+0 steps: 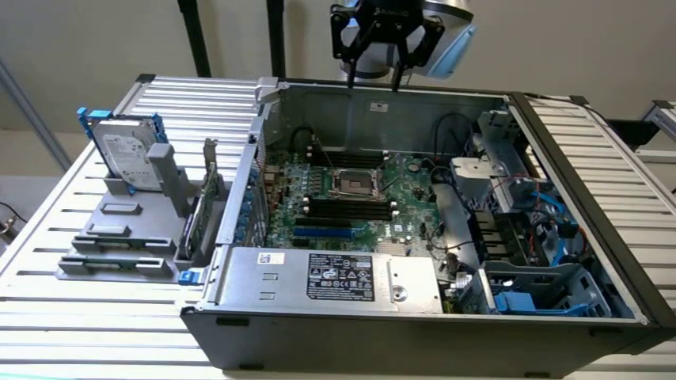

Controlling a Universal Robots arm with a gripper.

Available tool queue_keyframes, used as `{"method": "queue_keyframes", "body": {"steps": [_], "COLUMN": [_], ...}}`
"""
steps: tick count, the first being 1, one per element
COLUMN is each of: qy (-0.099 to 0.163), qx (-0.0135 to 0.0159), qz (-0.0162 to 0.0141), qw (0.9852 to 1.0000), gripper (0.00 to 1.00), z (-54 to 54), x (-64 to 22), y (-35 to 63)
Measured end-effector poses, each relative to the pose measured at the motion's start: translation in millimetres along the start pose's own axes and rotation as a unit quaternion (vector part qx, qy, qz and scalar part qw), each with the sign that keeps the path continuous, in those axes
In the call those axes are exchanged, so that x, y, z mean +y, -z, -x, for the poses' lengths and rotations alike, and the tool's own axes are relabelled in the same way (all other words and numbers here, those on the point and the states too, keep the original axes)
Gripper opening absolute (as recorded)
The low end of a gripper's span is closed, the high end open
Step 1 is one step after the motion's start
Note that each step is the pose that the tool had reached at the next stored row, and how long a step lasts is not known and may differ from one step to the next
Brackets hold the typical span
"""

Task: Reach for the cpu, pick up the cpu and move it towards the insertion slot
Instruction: 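Pick up the cpu and move it towards the insertion slot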

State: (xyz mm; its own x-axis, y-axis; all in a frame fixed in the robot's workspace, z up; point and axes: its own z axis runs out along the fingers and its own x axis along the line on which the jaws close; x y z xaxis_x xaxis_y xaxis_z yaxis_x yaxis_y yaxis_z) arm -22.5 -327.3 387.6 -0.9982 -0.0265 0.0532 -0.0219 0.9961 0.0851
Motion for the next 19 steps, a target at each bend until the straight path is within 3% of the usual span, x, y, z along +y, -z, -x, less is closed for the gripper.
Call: {"method": "queue_keyframes", "body": {"steps": [15, 19], "qy": [0.0, 0.0], "qx": [0.0, 0.0], "qz": [0.0, 0.0001], "qw": [1.0, 1.0], "gripper": [0.69, 0.69], "z": [-2.8, -2.8], "x": [6.9, 7.0], "y": [53.4, 54.3]}}
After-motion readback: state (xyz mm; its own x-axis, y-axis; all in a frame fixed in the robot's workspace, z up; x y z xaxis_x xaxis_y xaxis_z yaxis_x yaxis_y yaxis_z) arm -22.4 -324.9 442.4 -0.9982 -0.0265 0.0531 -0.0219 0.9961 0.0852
